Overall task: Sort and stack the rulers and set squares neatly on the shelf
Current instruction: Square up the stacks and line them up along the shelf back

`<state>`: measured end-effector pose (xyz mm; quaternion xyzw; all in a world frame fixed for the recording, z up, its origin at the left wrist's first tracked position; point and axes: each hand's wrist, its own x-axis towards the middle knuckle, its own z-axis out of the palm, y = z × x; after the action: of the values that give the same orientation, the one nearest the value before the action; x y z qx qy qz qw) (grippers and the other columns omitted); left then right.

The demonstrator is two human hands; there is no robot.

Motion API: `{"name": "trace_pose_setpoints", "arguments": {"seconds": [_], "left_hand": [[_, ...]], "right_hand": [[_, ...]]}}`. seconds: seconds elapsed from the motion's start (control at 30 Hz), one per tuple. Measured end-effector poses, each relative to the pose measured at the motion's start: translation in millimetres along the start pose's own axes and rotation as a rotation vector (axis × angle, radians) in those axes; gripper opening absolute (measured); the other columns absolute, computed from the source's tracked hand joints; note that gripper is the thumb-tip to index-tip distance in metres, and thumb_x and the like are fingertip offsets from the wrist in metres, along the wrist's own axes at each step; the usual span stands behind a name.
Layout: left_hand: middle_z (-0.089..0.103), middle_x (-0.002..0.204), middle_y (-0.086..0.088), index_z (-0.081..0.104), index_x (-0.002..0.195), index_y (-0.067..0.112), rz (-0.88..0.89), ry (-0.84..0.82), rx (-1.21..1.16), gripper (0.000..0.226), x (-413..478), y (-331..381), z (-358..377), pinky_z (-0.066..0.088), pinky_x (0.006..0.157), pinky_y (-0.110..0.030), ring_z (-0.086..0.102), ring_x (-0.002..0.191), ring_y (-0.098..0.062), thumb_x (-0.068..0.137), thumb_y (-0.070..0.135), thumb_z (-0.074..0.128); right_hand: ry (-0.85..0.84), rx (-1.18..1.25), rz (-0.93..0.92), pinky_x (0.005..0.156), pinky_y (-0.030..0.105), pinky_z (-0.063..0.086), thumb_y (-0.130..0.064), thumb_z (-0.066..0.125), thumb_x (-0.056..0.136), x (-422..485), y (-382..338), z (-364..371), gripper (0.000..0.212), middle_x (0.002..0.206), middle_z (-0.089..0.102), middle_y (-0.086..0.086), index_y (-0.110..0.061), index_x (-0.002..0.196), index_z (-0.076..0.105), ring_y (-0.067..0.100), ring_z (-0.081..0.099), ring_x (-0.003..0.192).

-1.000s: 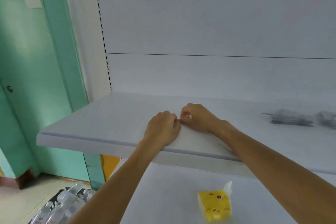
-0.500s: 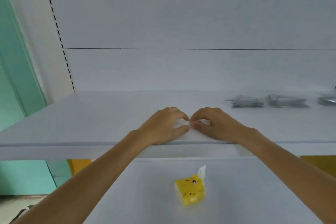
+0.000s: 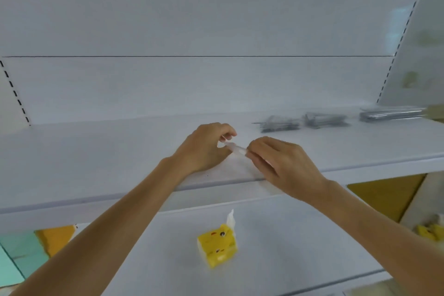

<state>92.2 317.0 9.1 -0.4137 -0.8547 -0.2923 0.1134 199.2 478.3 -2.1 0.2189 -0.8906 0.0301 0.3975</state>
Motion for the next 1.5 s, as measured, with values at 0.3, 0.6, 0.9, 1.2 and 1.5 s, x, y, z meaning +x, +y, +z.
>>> {"name": "trace_pose_setpoints", "arguments": {"seconds": [0.3,0.6,0.9,1.2,1.5], "left_hand": [[0.062,0.108,0.007,0.063,0.108,0.022,-0.056,-0.09,0.046,0.021,43,26,34,0.044,0.087,-0.023,0.057,0.096,-0.003,0.088,0.027,0.056],[0.063,0.101,0.008,0.065,0.104,0.022,-0.091,-0.037,0.072,0.018,91,51,63,0.045,0.082,-0.02,0.059,0.091,-0.001,0.088,0.026,0.057],[0.067,0.086,0.019,0.066,0.083,0.037,-0.145,0.175,-0.165,0.02,132,83,80,0.045,0.07,-0.006,0.061,0.078,0.004,0.086,0.019,0.059],[0.066,0.092,0.018,0.066,0.09,0.032,-0.227,0.204,-0.046,0.017,151,63,90,0.043,0.071,-0.006,0.058,0.084,0.007,0.088,0.019,0.056],[0.06,0.1,0.017,0.061,0.103,0.029,-0.383,0.237,-0.033,0.023,160,26,92,0.04,0.079,-0.02,0.056,0.095,-0.001,0.09,0.044,0.047]], "right_hand": [[-0.02,0.205,0.343,0.083,0.019,0.043,-0.015,0.046,0.096,0,119,-2,0.028,0.111,0.065,0.005,-0.012,0.118,0.062,0.018,0.061,0.097],[-0.088,0.125,0.413,0.09,0.029,0.044,-0.031,0.049,0.094,16,212,10,0.026,0.122,0.062,-0.008,-0.027,0.114,0.066,0.014,0.057,0.112],[-0.303,0.332,0.302,0.095,0.029,0.041,-0.024,0.055,0.092,28,229,32,0.03,0.124,0.061,0.006,-0.011,0.117,0.061,0.021,0.057,0.112],[-0.44,0.29,0.262,0.084,0.033,0.04,-0.031,0.039,0.097,17,236,56,0.029,0.114,0.06,0.004,-0.018,0.116,0.056,0.023,0.055,0.105],[-0.389,0.41,0.332,0.096,0.033,0.041,-0.035,0.045,0.094,12,236,59,0.039,0.135,0.046,0.0,-0.019,0.13,0.043,0.019,0.05,0.118]]}}
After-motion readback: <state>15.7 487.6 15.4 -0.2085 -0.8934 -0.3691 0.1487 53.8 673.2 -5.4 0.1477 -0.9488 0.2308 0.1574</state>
